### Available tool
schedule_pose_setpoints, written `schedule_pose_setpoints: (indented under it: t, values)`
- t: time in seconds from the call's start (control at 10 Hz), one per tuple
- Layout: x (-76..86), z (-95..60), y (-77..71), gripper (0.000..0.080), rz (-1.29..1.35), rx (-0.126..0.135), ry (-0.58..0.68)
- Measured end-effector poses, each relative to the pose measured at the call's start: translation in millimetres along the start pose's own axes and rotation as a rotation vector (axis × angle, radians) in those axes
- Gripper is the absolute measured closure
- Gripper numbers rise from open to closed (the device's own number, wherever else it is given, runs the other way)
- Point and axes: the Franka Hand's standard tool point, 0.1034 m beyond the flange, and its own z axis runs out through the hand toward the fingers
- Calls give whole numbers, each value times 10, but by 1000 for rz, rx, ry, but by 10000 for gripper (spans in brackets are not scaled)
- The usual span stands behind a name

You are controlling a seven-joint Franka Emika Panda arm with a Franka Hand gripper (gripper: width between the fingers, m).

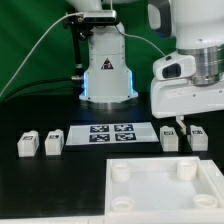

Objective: Assemble one leg

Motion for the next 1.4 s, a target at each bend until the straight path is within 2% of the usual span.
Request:
schedule_pose_setpoints:
  t: [0.1,0.3,0.5,0.7,0.8,0.9,1.1,1.4]
  values:
    - [-41,-4,22,150,18,-13,-134]
    - [-82,88,6,150,31,-32,-351]
    - [-120,82,4,150,51,-59,-593]
    - [-105,93,1,150,42,-63,-741]
    - [-116,111,11,150,42,-65,-786]
    - [-107,133,-11,150,42,-64,-776]
    - [-198,211,-80,150,27,-72,-770]
    - [-371,373,-88,150,20,-85,-772]
